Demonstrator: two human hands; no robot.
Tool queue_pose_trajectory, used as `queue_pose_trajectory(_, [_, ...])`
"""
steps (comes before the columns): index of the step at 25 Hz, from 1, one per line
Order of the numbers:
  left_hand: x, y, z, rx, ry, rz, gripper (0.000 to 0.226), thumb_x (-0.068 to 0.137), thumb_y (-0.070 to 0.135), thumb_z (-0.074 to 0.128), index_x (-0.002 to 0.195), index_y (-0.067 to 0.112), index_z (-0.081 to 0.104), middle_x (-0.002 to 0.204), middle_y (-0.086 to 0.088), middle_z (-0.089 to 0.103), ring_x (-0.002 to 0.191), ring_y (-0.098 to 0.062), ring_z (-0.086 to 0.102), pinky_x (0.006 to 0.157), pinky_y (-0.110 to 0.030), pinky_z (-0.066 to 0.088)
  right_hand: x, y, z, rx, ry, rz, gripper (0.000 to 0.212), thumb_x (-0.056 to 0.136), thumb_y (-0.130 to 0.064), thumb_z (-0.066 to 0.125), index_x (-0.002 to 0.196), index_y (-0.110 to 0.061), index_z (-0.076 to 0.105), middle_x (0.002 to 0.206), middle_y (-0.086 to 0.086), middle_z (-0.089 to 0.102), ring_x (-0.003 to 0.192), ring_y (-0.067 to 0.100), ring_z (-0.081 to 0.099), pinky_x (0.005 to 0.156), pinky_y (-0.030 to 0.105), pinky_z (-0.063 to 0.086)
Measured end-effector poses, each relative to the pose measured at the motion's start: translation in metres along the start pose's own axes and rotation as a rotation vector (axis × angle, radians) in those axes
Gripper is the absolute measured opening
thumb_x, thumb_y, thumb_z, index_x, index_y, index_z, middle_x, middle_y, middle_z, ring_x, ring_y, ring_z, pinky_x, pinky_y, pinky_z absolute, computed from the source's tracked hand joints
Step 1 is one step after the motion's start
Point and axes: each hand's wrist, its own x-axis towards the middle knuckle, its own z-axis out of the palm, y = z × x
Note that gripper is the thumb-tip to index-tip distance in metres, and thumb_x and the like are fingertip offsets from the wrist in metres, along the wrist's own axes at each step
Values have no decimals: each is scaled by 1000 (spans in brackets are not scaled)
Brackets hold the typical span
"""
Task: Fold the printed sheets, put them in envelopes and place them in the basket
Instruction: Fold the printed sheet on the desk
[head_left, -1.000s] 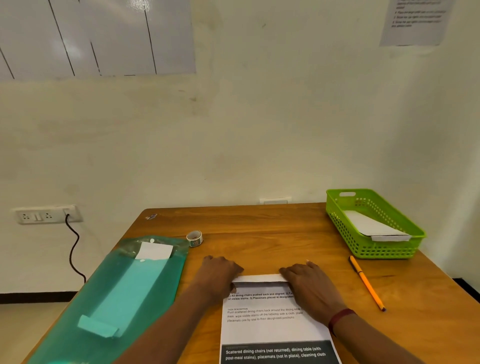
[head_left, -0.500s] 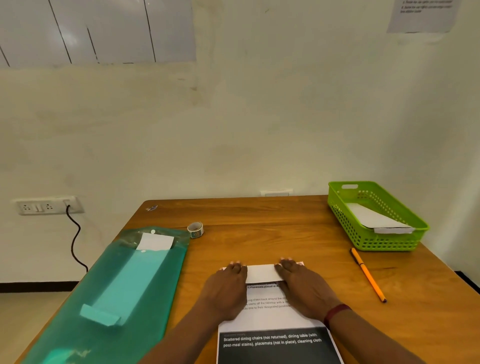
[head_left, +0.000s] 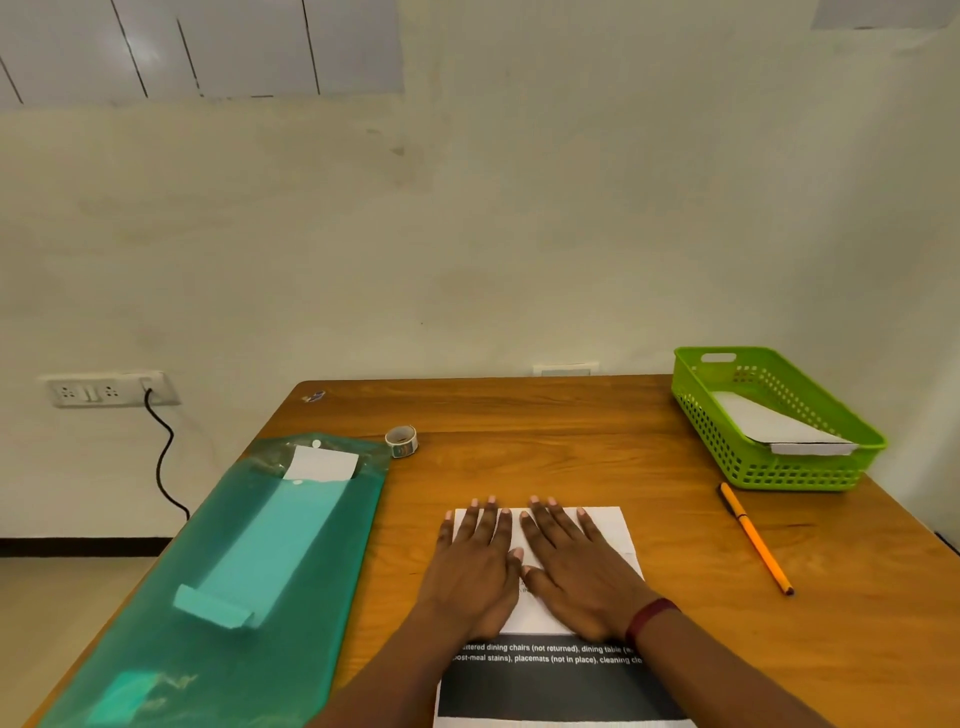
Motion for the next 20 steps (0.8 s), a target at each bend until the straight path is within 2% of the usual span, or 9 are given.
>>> queue_pose_trajectory(3, [-2,-2,-3,-33,-10,-38,83,84,54,-13,156,15,1,165,-4,-1,151,-21,-5,122,-45,-4,-2,7,1,35,-4,35,87,82,-70,-9,154,-21,-7,160,-1,-17,147,14,-18,121,38,-7])
queue_pose_trajectory(5, [-2,-2,-5,-32,-33,-59,69,97,51,2,156,15,0,165,-3,-2,151,-21,-5,122,-46,-4,-7,20,0,41,-4,83,93,76,-72,-12,154,-21,-7,160,1,-16,147,15,-16,121,36,-6])
queue_pose_trajectory(8, [-4,-9,-7,-51,-57,-81,67,101,52,15,156,17,-2,165,-1,-3,151,-20,-6,122,-45,-3,-16,37,-4,47,-1,151,96,74,-73,-14,154,-20,-7,161,3,-13,148,16,-14,121,36,-4])
queue_pose_trajectory(13, [-2,-26,-10,-105,5,-50,66,98,61,23,155,29,16,164,7,12,150,-14,9,118,-44,10,-16,46,-9,83,-34,137,103,68,-75,-19,154,-21,-4,162,4,-11,149,16,-11,121,35,-1])
queue_pose_trajectory(15, [4,-32,-20,-146,-51,-57,69,94,67,32,153,34,21,162,10,18,147,-15,18,114,-46,16,-13,52,-15,74,-81,116,113,61,-80,-21,154,-21,1,162,5,-9,149,17,-6,120,34,3])
queue_pose_trajectory(17, [15,-37,-35,-123,-146,-49,76,88,71,43,152,33,25,158,9,26,142,-19,27,110,-49,25,-8,57,-25,66,-138,104,113,64,-86,-10,155,-20,7,162,5,-4,150,19,2,120,33,9])
queue_pose_trajectory(18, [21,-37,-41,-100,-187,-44,79,85,71,49,151,32,26,156,6,30,140,-21,31,109,-50,29,-6,59,-30,56,-162,100,104,73,-85,4,154,-20,10,163,6,-1,149,20,6,120,34,14])
queue_pose_trajectory(20, [32,-34,-48,-66,-231,-46,83,81,69,59,149,30,31,149,1,38,134,-25,39,104,-51,39,0,59,-36,34,-191,94,85,89,-71,33,154,-19,15,162,8,8,146,26,18,117,38,23])
